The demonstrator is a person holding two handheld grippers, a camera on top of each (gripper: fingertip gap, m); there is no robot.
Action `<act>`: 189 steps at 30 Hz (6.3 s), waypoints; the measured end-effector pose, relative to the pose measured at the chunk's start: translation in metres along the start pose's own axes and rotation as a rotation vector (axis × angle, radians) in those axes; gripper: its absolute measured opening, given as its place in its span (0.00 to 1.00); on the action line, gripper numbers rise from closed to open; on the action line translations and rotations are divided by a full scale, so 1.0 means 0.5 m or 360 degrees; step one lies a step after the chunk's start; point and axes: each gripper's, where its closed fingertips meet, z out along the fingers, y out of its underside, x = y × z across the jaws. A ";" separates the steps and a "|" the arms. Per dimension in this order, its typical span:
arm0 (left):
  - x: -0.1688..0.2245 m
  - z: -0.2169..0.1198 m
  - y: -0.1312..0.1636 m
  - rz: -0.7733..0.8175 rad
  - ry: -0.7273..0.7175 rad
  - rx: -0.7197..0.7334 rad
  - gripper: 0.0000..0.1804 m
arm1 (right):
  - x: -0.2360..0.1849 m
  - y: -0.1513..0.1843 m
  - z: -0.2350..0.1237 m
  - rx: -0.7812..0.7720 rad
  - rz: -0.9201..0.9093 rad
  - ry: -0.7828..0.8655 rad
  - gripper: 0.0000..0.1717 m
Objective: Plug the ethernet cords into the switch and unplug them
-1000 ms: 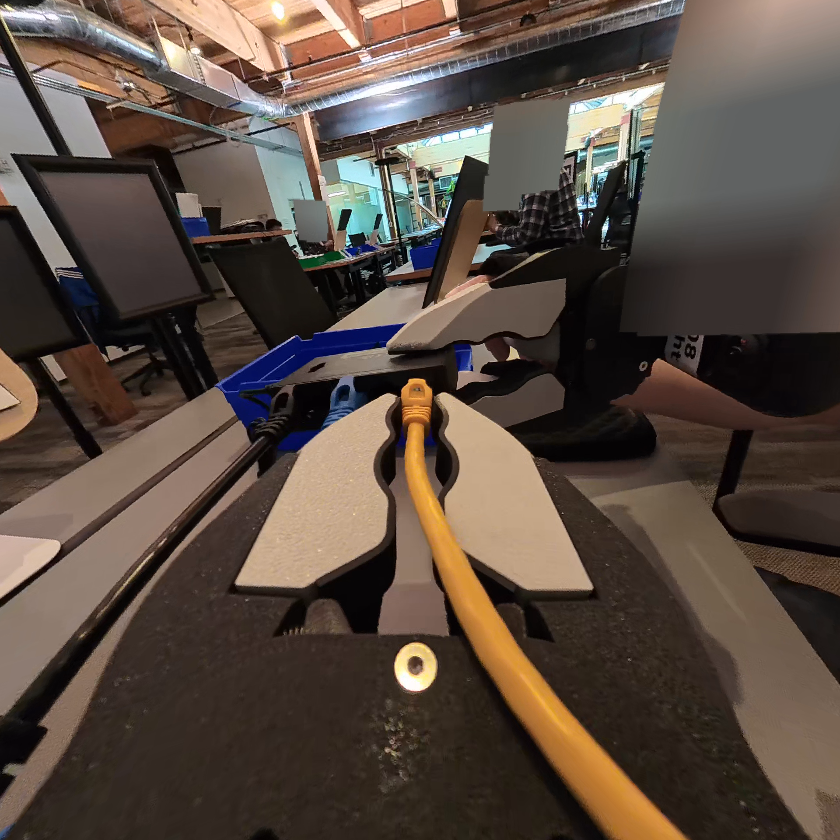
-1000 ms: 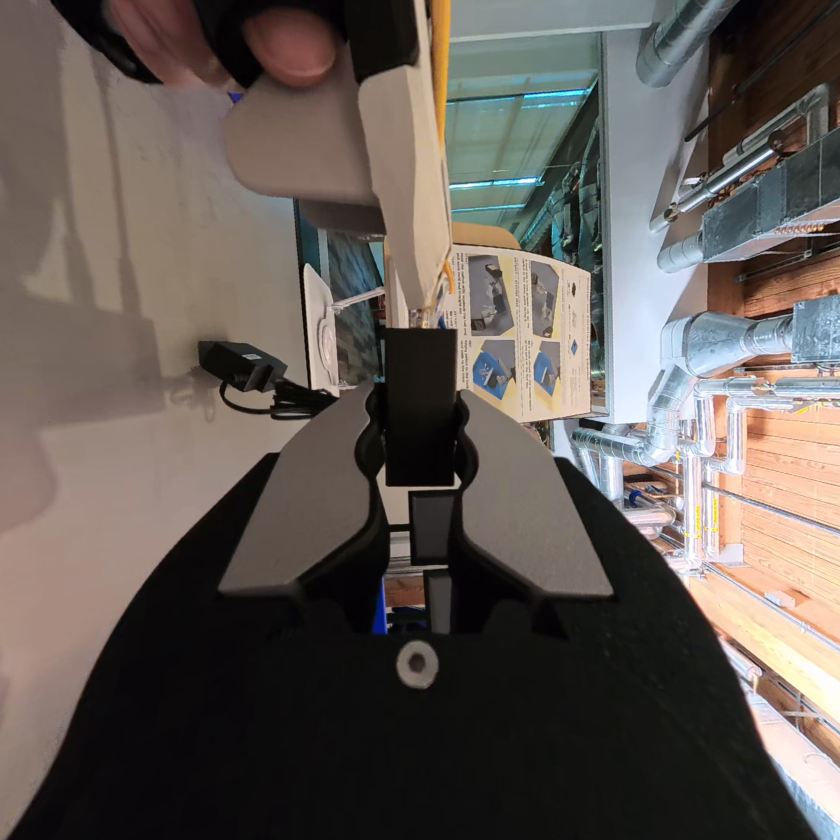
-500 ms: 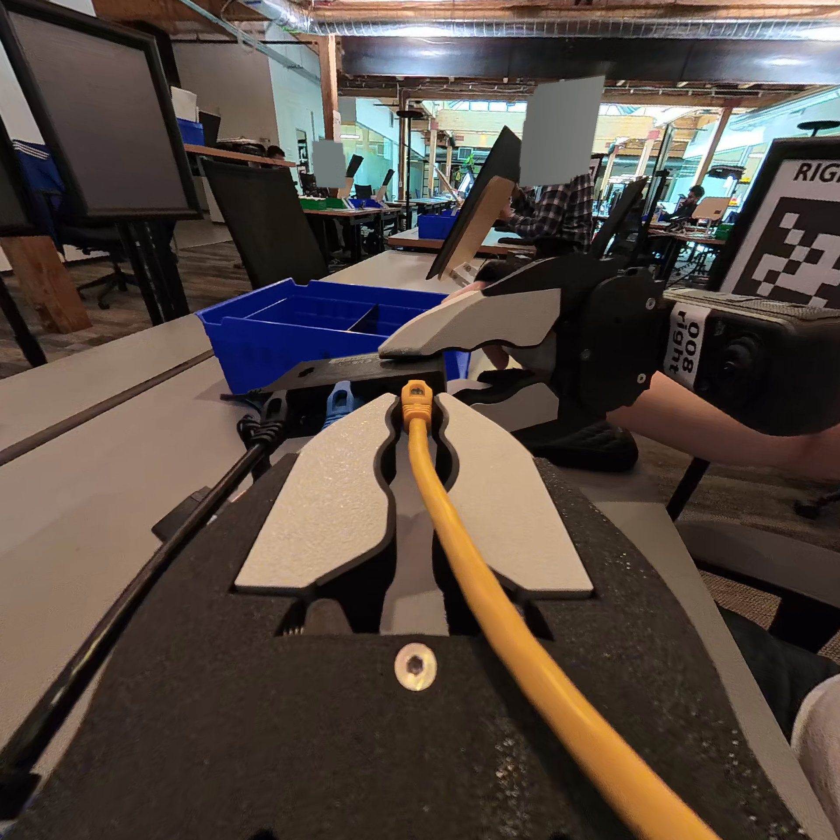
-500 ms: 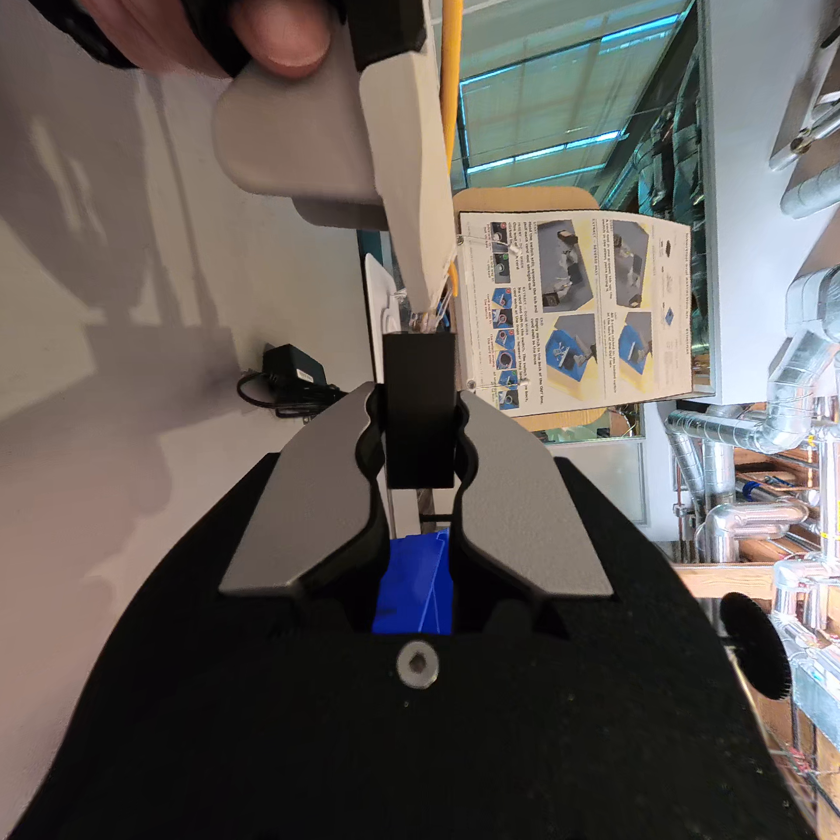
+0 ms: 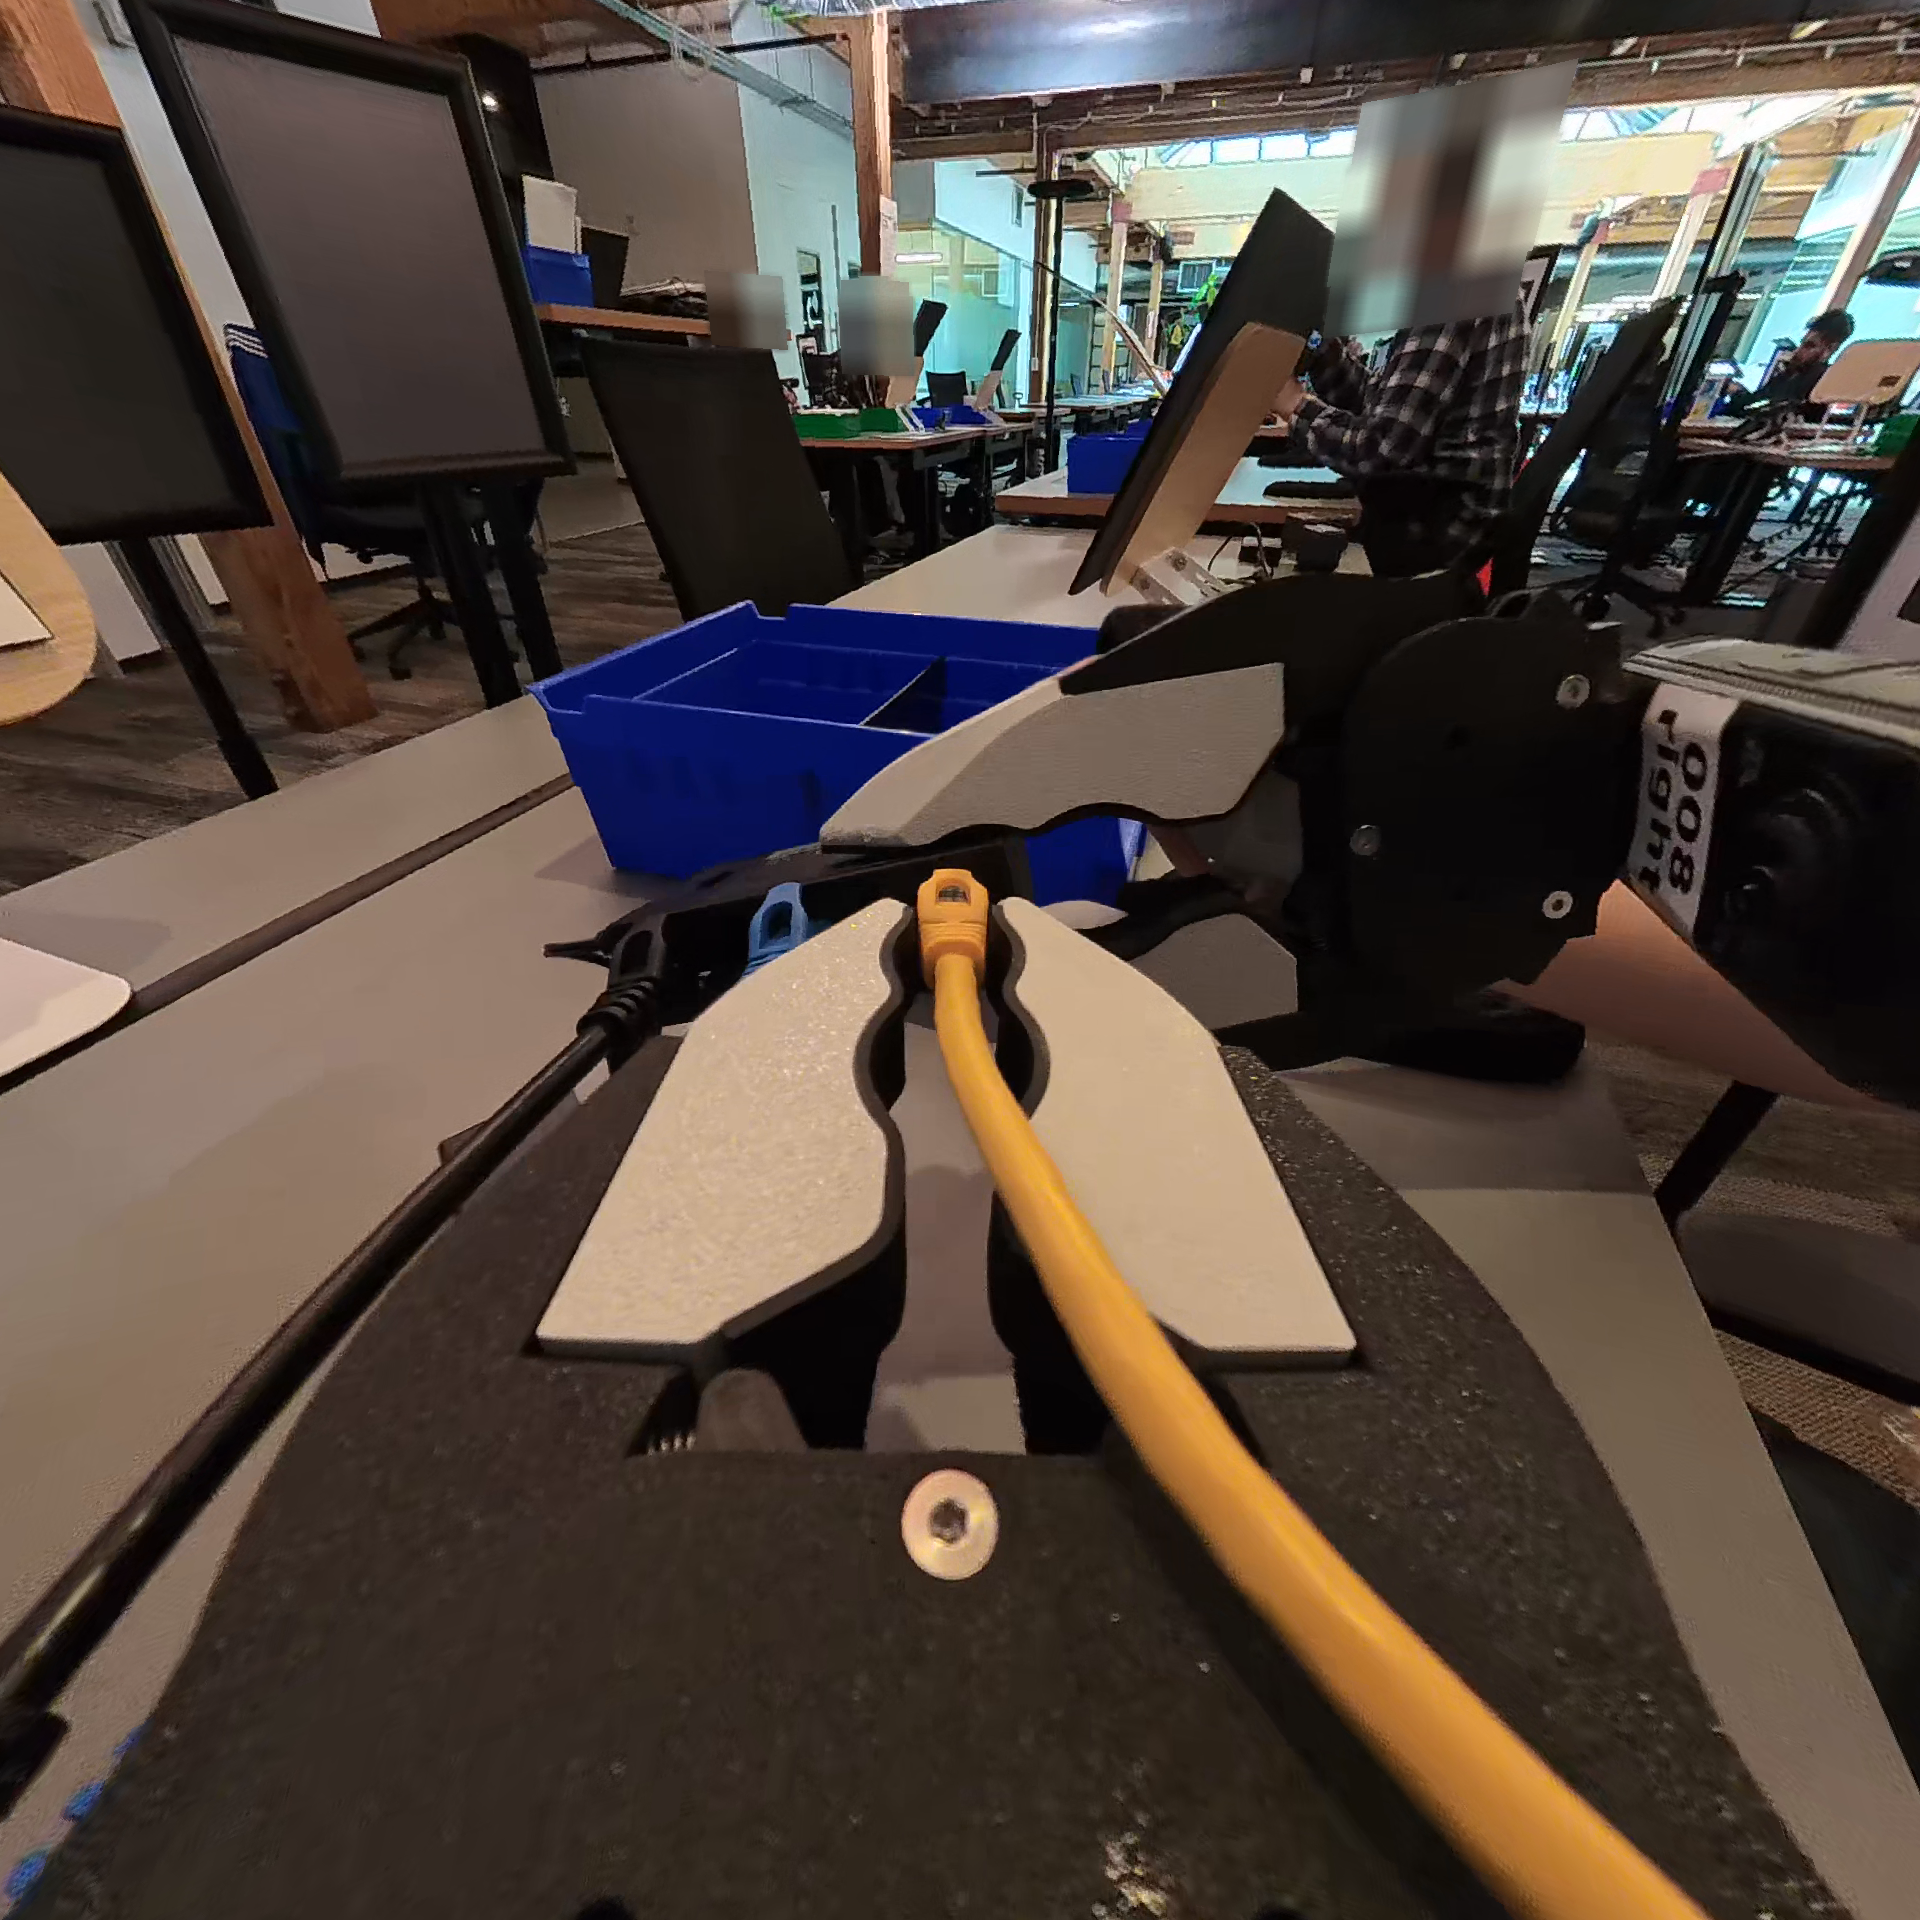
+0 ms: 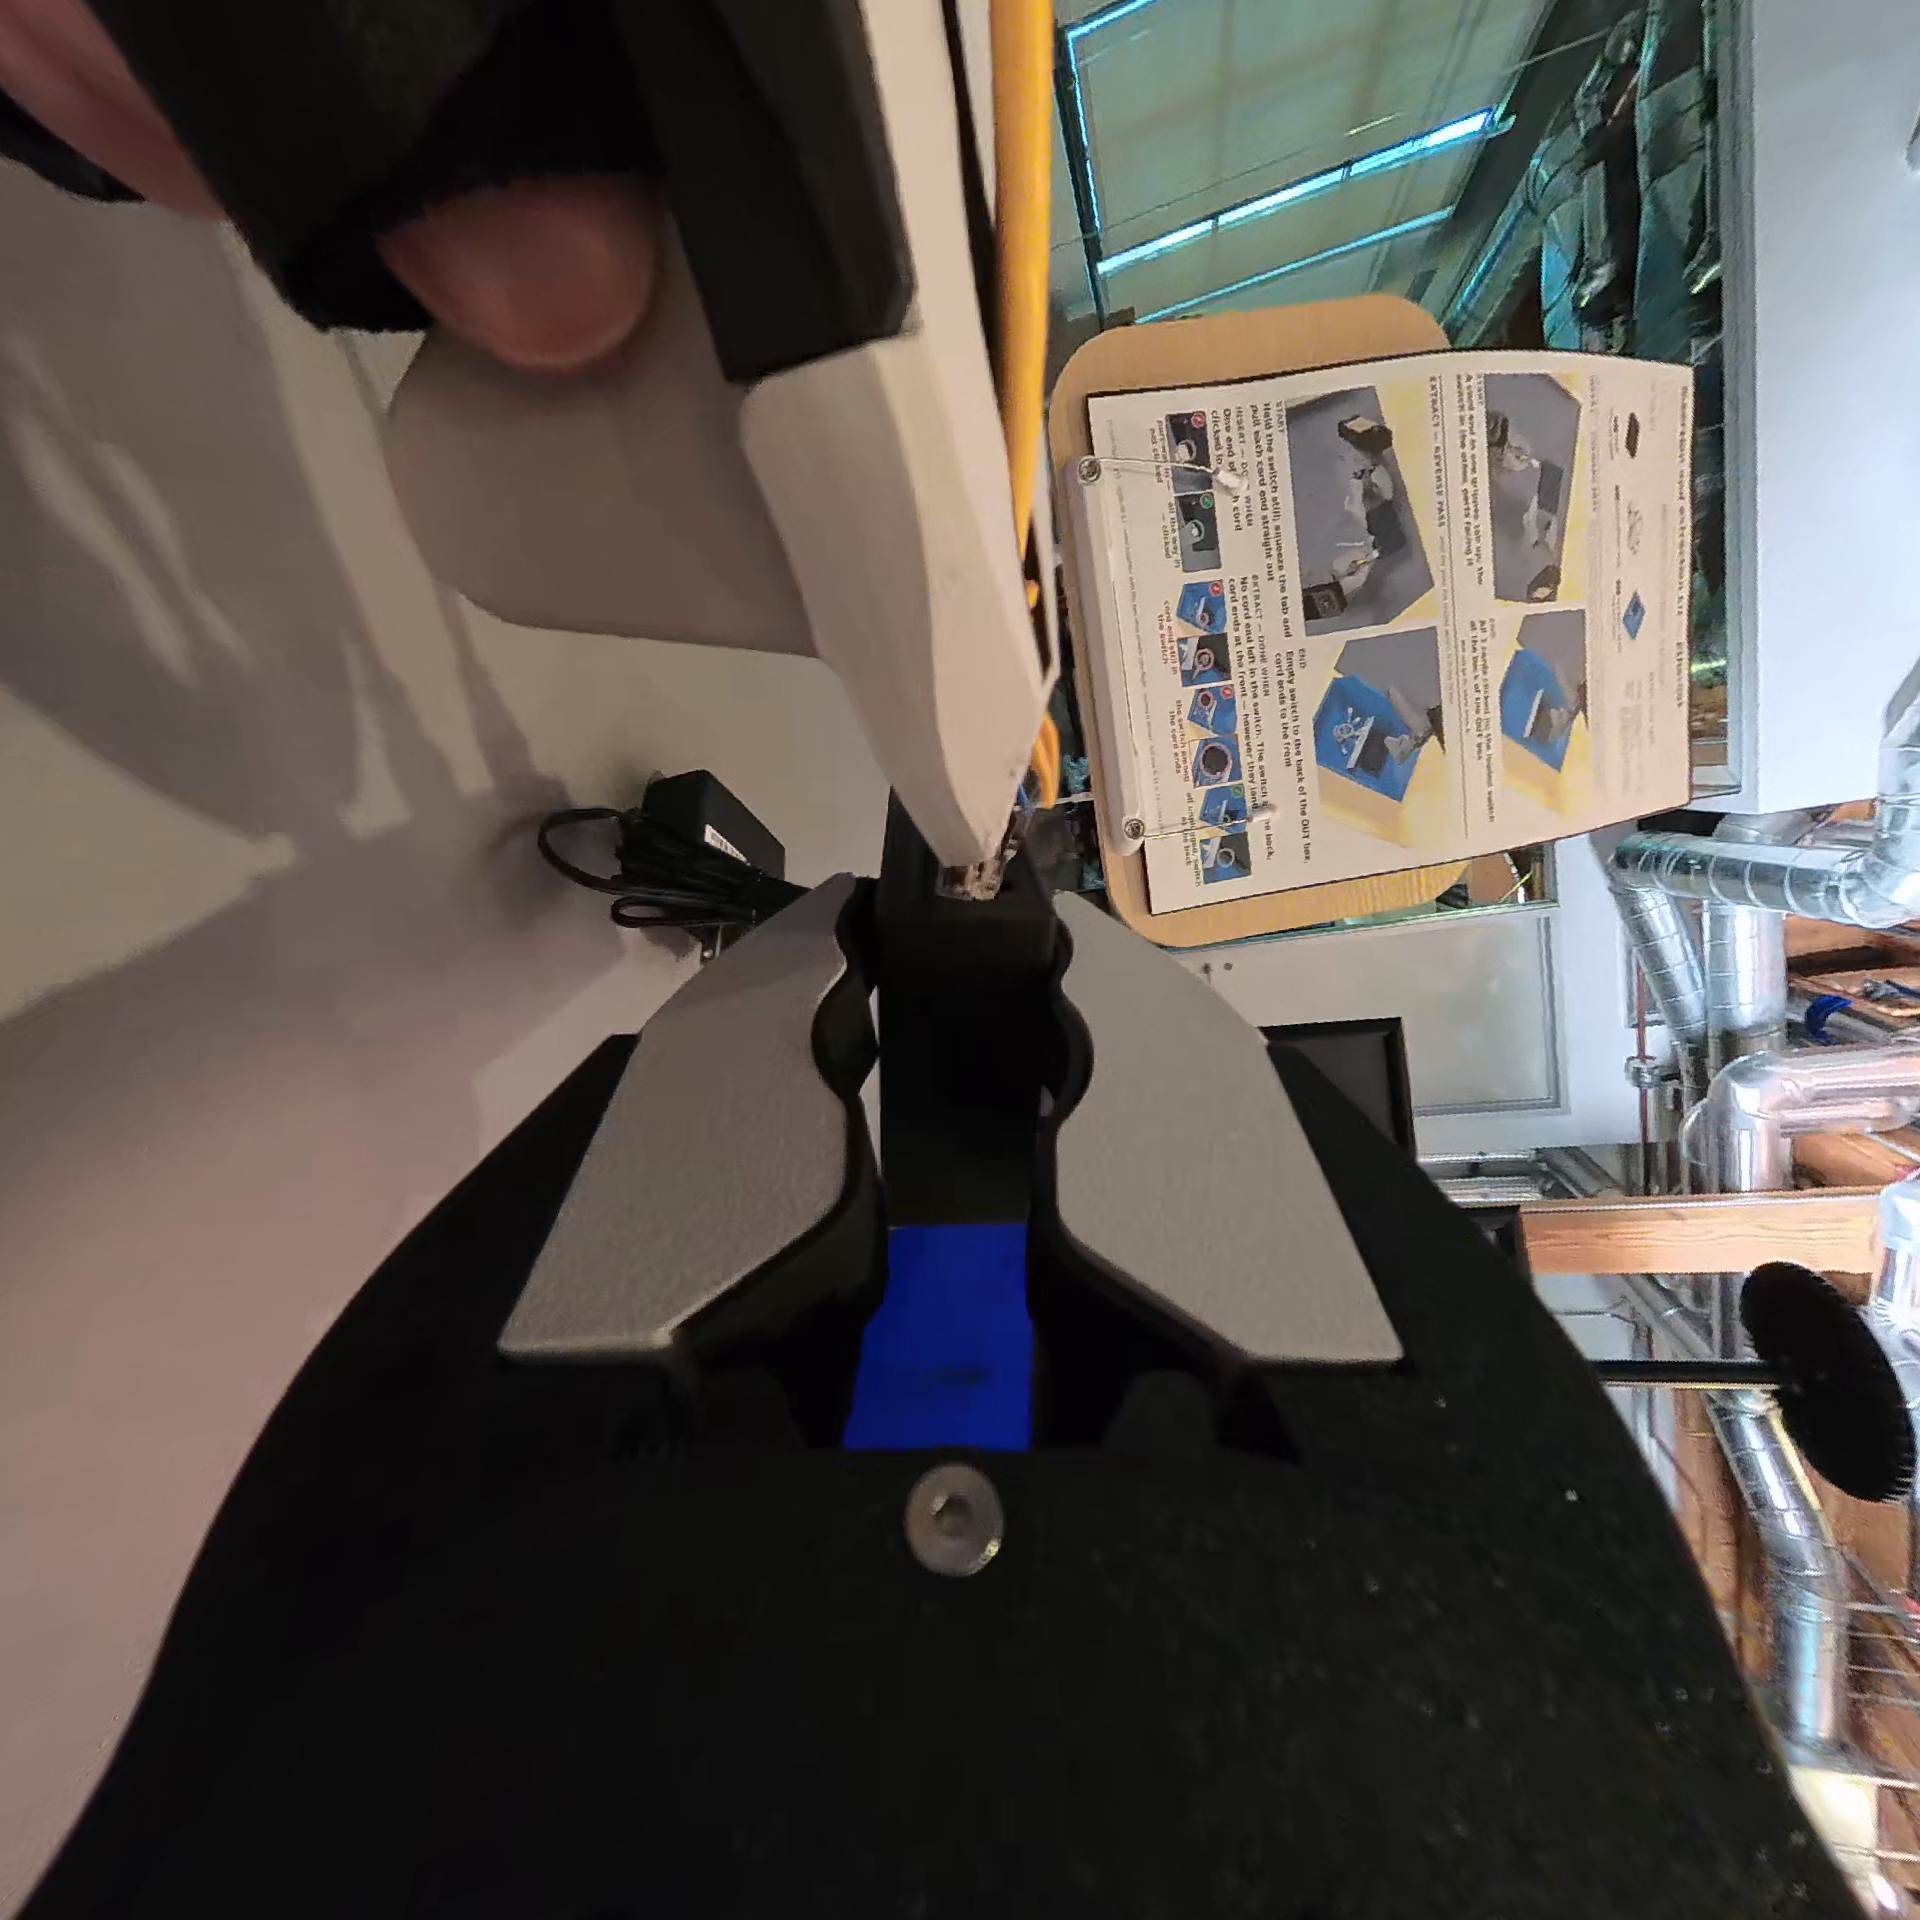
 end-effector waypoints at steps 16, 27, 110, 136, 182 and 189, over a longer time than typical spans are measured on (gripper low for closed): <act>0.009 0.004 0.009 -0.0072 -0.0013 -0.0005 0.06 | -0.039 0.041 0.010 -0.0168 0.0058 -0.0110 0.16; -0.011 0.016 0.052 -0.0410 0.0034 -0.0099 0.06 | -0.067 0.035 0.001 -0.0067 0.0281 -0.0110 0.16; 0.046 0.011 0.046 -0.0599 0.0431 -0.0215 0.06 | -0.062 0.023 -0.075 0.0285 0.0316 -0.0145 0.16; 0.034 0.027 0.073 -0.0704 0.0333 -0.0273 0.06 | -0.088 0.046 -0.060 0.0164 0.0391 -0.0340 0.16; 0.037 0.077 0.070 -0.0635 0.0256 -0.0361 0.06 | -0.080 0.129 -0.051 -0.0356 0.0182 -0.0226 0.16; 0.040 0.061 -0.086 -0.0290 0.0223 -0.0199 0.06 | 0.081 0.075 -0.072 -0.0227 0.0008 -0.0038 0.16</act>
